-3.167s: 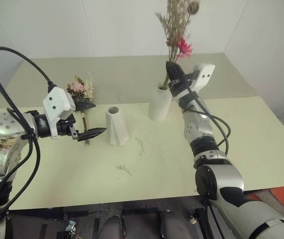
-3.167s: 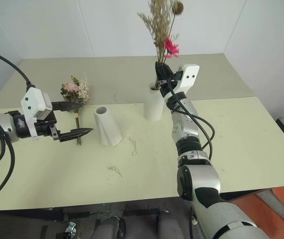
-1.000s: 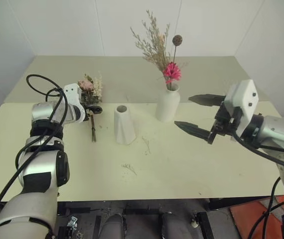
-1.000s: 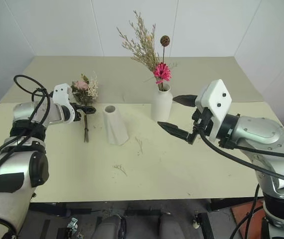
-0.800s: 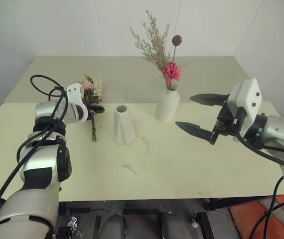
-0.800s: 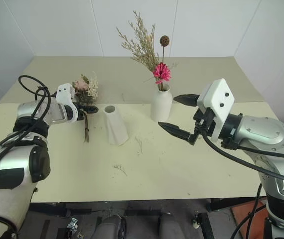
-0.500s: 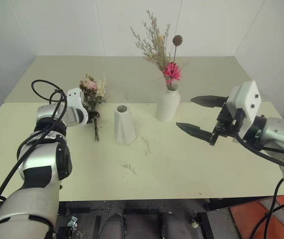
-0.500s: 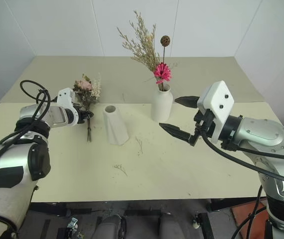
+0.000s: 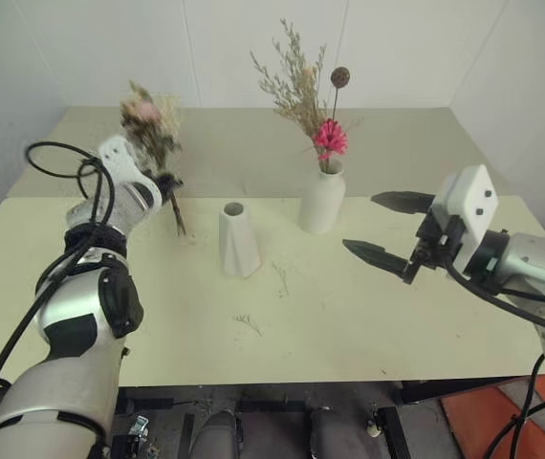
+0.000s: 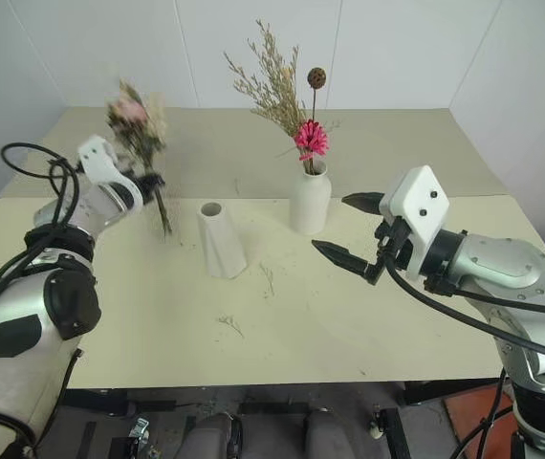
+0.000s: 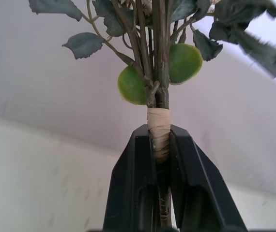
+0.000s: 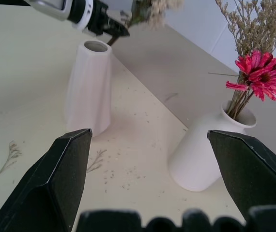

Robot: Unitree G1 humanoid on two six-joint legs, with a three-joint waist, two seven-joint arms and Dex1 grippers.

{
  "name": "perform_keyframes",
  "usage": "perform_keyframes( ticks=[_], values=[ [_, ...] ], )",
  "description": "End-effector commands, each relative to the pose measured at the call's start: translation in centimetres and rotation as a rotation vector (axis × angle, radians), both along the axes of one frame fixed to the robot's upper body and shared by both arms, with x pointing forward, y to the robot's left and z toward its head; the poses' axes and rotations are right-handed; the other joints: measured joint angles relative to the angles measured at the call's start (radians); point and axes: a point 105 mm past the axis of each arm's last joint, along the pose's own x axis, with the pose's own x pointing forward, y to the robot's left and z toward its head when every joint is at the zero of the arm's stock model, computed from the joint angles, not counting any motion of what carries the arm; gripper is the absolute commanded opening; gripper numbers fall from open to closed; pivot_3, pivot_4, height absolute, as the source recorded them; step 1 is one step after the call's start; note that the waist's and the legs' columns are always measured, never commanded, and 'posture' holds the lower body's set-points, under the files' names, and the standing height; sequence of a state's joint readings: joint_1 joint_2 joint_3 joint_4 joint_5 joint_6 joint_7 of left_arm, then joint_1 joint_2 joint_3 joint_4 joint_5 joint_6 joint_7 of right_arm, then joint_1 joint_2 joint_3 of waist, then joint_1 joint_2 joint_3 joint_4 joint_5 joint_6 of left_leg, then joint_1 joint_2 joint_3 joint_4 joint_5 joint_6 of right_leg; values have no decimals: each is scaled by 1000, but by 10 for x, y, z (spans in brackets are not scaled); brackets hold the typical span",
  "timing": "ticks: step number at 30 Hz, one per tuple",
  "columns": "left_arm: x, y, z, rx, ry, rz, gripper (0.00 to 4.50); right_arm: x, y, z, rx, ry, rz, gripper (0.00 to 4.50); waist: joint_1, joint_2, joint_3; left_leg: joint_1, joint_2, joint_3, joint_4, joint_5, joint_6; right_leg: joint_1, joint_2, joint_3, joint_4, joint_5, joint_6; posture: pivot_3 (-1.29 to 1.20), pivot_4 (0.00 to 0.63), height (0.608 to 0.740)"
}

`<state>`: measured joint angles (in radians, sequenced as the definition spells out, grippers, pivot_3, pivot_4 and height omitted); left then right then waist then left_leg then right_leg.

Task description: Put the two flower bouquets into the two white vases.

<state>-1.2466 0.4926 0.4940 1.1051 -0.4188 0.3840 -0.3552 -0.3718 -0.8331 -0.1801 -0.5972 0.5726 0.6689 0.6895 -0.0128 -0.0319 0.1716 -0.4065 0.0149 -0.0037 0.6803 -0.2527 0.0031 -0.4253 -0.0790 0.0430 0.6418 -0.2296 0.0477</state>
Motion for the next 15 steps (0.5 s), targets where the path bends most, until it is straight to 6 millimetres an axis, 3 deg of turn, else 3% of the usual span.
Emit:
perform_keyframes(
  ticks=[1,5,7,11,15],
  values=[
    [-17,2,73,-42,-309,-75,124,-2,-6,16,20,-101,-37,4500,0,0,0,0,0,0,0,0,0,0,0,0,0,0,0,0,150,740],
    [-52,-19,110,-99,-617,-322,124,-9,-9,17,48,-104,-40,4500,1,0,0,0,0,0,0,0,0,1,0,0,0,0,0,0,150,740],
    [-67,-29,117,-147,-712,-451,124,-17,-12,17,65,-91,-25,4500,2,0,0,0,0,0,0,0,0,1,0,0,0,0,0,0,150,740],
    [-94,-48,120,-180,-835,-720,124,-38,-13,12,82,-48,39,4500,1,0,0,1,0,0,1,0,0,2,0,0,0,0,0,0,150,740],
    [-104,-68,111,-131,-853,-915,124,-50,-12,2,103,29,54,4500,-1,0,0,2,0,0,2,0,0,4,1,0,0,0,0,0,150,740]
  ],
)
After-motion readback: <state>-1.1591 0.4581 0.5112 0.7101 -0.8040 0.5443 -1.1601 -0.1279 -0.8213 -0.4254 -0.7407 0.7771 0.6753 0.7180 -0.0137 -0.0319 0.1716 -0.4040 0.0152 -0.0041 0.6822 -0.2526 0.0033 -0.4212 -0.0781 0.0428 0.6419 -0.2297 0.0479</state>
